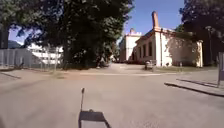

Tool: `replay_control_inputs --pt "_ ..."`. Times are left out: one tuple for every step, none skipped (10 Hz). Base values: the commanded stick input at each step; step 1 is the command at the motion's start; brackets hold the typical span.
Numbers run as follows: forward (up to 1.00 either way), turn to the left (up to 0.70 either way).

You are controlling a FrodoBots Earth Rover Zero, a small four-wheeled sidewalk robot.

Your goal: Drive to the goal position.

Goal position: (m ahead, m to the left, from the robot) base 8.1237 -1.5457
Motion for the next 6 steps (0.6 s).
replay_control_inputs --pt "0.7 0.0" --pt "0.7 0.0" --pt "0.7 0.0" --pt "0.7 0.0" --pt "0.7 0.0" --pt "0.7 0.0"
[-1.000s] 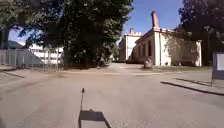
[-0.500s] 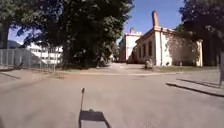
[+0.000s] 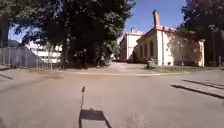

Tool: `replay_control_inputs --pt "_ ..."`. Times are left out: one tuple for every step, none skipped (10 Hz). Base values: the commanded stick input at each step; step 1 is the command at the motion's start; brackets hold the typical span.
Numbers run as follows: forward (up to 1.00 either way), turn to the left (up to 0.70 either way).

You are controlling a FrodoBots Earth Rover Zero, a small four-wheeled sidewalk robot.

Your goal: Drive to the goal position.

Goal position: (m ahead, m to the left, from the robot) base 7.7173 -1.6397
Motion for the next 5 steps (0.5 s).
replay_control_inputs --pt "0.7 -0.11" --pt "0.7 -0.13" --pt "0.7 -0.14" --pt "0.7 -0.14" --pt "0.7 -0.13"
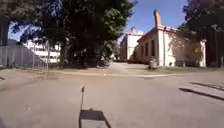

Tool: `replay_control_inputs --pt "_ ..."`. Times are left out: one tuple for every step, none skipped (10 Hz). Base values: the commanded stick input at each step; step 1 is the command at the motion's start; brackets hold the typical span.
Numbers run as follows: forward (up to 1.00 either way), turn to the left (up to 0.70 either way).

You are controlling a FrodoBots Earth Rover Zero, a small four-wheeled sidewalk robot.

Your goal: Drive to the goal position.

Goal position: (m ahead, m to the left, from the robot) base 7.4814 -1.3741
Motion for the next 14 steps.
replay_control_inputs --pt "0.7 -0.06" --pt "0.7 0.0" --pt "0.7 0.0" --pt "0.7 0.0" --pt "0.7 0.0" --pt "0.7 0.0" --pt "0.7 0.0" --pt "0.7 0.0" --pt "0.7 0.0" --pt "0.7 0.0" --pt "0.7 0.0" --pt "0.7 0.0" --pt "0.7 0.0" --pt "0.7 0.0"
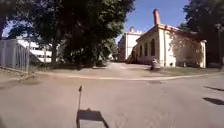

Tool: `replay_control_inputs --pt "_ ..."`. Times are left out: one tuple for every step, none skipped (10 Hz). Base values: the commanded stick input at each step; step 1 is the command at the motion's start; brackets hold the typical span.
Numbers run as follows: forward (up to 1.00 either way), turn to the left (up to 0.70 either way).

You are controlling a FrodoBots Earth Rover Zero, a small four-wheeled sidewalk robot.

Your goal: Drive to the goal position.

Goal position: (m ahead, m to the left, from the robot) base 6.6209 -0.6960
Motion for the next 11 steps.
replay_control_inputs --pt "0.7 0.0" --pt "0.7 0.0" --pt "0.7 0.0" --pt "0.7 0.0" --pt "0.7 0.0" --pt "0.7 0.0" --pt "0.7 0.0" --pt "0.7 -0.07" --pt "0.7 -0.13" --pt "0.7 -0.14" --pt "0.7 -0.14"
